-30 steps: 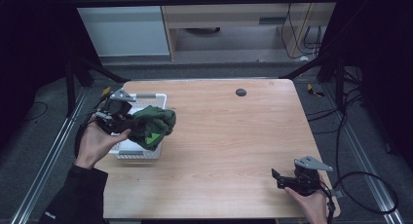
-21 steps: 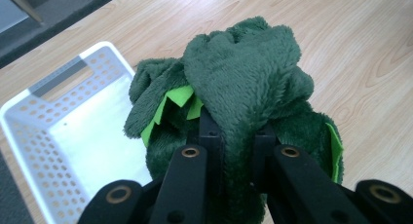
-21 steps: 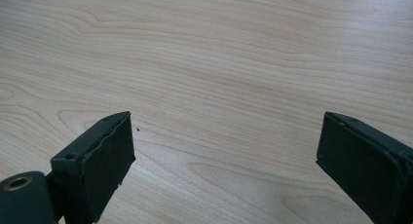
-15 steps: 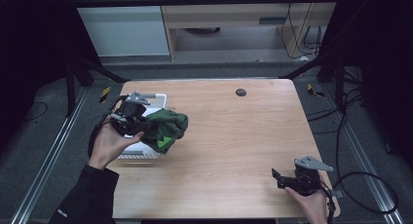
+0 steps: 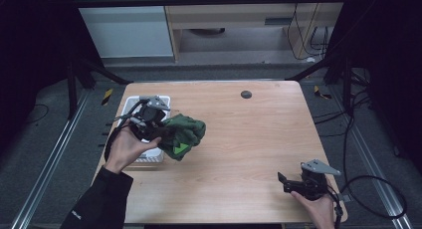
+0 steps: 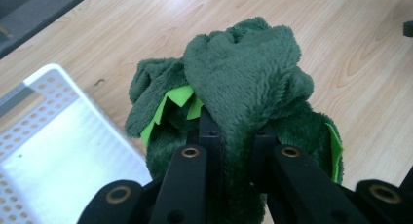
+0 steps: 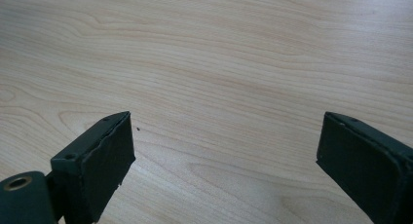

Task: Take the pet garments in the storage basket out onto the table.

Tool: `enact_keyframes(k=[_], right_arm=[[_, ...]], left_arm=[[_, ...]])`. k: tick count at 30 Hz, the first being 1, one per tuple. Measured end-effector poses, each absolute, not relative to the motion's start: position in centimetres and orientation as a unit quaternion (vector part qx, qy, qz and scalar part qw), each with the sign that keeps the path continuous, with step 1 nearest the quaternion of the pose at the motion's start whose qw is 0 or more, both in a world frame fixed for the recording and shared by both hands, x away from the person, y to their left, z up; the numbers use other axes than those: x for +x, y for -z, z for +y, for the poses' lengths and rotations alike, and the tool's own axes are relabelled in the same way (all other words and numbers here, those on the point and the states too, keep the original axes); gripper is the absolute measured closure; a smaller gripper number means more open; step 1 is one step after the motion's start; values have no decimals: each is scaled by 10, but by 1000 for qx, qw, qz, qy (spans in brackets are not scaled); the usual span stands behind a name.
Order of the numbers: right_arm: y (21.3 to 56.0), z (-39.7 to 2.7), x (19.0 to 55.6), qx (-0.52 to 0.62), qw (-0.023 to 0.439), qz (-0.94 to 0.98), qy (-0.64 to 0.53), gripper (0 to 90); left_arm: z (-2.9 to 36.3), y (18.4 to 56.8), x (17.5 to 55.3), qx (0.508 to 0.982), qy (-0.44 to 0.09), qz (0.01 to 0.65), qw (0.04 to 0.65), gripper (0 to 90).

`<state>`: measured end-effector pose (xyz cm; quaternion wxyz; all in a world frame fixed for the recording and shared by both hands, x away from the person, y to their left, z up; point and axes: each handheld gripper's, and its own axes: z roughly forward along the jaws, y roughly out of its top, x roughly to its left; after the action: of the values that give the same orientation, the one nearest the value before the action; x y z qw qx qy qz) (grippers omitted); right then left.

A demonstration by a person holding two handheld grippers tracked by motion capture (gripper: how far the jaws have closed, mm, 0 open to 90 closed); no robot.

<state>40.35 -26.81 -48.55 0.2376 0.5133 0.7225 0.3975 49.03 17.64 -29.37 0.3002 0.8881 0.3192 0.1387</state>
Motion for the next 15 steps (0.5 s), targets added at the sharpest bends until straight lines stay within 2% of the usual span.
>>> enact_keyframes(k=[15], right_arm=[[485, -268, 404, 510, 242, 723, -397, 67]], left_arm=[[147, 310, 494, 899, -119, 299, 296, 813]])
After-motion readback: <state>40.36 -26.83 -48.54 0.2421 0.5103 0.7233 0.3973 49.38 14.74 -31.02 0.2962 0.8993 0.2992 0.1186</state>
